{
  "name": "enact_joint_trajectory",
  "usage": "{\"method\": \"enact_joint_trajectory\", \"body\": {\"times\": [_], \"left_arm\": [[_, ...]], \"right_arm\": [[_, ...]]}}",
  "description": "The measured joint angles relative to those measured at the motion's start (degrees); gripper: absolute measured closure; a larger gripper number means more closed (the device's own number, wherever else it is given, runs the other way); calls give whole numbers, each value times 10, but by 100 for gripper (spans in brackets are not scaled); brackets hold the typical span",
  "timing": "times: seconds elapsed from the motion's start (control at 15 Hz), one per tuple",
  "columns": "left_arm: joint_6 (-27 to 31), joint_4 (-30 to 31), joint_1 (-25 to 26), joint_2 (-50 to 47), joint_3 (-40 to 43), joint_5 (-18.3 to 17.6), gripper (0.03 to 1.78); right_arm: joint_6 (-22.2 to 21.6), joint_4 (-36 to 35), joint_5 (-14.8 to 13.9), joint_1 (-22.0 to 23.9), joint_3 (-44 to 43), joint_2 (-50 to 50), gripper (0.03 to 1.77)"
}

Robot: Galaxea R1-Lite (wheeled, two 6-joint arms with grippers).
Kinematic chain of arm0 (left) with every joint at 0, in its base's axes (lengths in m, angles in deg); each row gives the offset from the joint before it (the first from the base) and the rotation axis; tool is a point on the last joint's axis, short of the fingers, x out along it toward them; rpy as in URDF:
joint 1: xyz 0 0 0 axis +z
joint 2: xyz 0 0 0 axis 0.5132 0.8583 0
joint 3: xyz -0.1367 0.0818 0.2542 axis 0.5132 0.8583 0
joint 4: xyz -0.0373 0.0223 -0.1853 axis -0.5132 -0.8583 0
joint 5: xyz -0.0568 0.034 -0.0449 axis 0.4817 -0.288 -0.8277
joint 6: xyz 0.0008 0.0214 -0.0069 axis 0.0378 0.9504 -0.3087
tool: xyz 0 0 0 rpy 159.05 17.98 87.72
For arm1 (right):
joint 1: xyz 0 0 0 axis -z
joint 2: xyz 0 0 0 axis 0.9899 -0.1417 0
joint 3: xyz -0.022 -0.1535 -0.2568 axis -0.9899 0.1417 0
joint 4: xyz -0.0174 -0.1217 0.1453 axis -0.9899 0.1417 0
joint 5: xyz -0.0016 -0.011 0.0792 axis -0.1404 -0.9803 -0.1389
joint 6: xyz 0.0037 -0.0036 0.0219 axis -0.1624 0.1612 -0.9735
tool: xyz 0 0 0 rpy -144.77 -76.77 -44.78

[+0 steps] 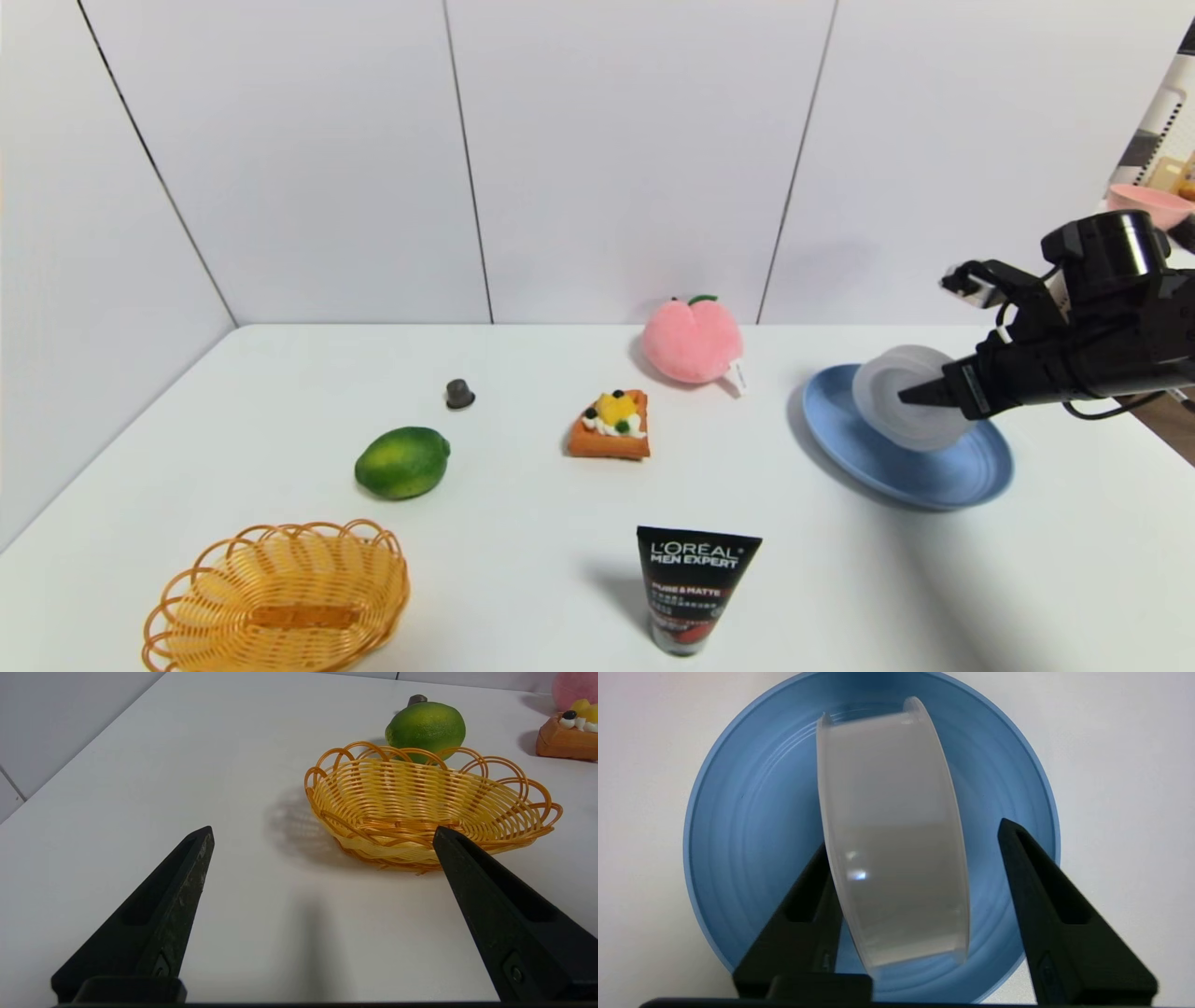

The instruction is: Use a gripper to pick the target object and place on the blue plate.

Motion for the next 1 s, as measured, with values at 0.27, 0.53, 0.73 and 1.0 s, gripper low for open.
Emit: {"method": "enact_joint_trajectory", "body": {"times": [0.27, 0.53, 0.73, 1.0], "left_arm": [[0, 0, 0, 0, 0, 0, 12], [0, 0, 0, 0, 0, 0, 12], [0, 0, 0, 0, 0, 0, 12], [0, 0, 0, 0, 0, 0, 12]], "right_arm": [[0, 5, -1, 2, 2, 20, 44], [0, 6, -1, 12, 27, 68, 30], [0, 6, -1, 28, 61, 117, 23], [-2, 6, -5, 48, 118, 214, 17]]}}
